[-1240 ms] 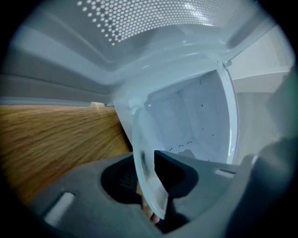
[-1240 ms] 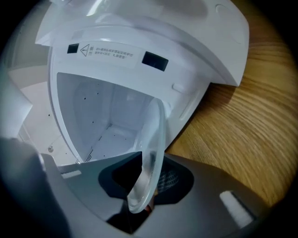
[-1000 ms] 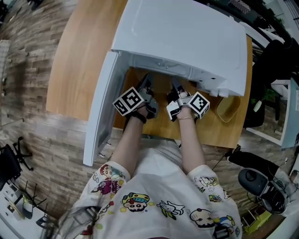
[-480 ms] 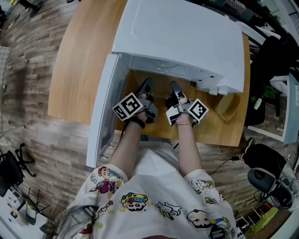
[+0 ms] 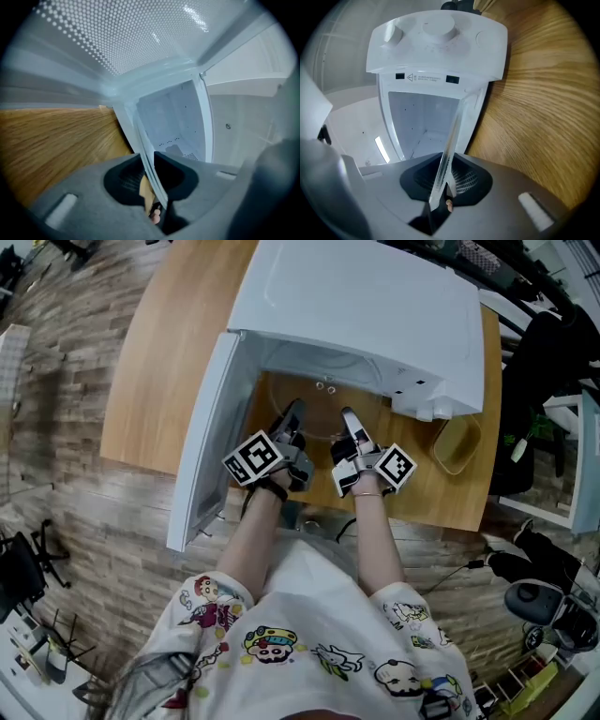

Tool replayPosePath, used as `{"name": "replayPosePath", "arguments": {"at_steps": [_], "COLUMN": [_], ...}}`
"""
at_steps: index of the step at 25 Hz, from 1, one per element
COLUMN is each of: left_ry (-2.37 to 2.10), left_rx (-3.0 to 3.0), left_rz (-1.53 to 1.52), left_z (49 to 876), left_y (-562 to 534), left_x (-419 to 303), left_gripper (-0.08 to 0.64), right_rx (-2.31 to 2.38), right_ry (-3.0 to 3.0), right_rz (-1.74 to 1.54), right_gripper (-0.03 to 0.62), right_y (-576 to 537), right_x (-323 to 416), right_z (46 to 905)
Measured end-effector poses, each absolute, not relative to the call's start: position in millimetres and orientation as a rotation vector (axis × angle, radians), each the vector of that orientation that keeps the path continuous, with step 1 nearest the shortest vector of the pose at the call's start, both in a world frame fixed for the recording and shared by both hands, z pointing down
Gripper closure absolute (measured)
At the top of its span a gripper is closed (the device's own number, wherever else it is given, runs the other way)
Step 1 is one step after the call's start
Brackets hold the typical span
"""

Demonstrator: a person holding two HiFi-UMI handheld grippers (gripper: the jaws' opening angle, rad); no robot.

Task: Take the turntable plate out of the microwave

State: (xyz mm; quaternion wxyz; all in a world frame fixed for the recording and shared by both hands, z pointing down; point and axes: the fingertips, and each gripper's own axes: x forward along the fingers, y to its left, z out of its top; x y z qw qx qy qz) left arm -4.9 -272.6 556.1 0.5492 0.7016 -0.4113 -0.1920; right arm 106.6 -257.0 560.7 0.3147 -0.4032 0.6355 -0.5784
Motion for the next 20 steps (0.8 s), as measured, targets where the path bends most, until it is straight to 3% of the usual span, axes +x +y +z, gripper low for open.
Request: {"name": "replayPosePath", "arguments": {"at_steps": [20], "left_ry": [-0.994], "left_rx": [1.684], "left_rz": [-0.538], "left_z": [524.3], "left_y": [-131.1], "left_x": [-16.4], "left_gripper": [0.500], "right_rx": [-0.966], "right_ry": [1.794], "right_rz": [-1.524], "right_gripper": [0.528], "right_y": [-125.4], "right_x": [94.0], "right_z": [526.1]}}
